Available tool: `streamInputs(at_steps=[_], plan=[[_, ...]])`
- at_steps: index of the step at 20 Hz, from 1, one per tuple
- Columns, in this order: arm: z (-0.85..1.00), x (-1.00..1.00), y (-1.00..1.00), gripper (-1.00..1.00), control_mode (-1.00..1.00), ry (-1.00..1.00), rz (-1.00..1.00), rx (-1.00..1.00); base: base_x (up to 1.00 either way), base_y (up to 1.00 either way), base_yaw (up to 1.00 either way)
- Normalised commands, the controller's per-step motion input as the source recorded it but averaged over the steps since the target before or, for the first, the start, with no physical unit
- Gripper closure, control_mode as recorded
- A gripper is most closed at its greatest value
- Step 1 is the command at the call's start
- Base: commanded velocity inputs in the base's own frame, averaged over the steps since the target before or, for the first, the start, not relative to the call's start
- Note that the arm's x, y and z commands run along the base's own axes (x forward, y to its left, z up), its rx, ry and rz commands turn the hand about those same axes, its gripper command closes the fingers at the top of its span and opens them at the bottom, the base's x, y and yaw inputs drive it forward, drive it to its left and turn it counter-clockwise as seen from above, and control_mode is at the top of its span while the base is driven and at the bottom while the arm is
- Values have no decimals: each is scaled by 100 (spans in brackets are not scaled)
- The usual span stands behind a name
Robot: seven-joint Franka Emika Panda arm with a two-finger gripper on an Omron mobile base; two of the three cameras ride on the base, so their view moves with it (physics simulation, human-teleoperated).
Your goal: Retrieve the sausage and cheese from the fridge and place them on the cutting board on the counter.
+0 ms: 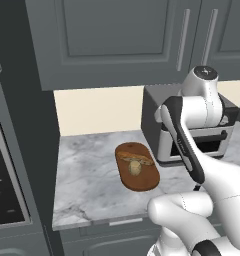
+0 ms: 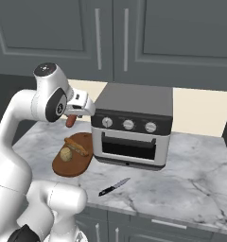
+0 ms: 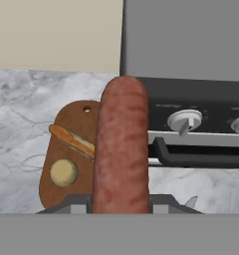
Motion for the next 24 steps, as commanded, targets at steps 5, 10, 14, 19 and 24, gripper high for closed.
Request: streamInputs(at_steps=[5, 10, 14, 19, 24], plan=[[0, 0, 0, 100, 100, 0, 0, 0, 0, 0, 0], [0, 0, 0, 100, 100, 0, 0, 0, 0, 0, 0], [0, 0, 0, 100, -100, 0, 0, 0, 0, 0, 0], [0, 0, 0, 100, -100, 0, 0, 0, 0, 0, 0], [-2, -7, -1, 100, -100, 1, -1, 3, 0, 0, 0]])
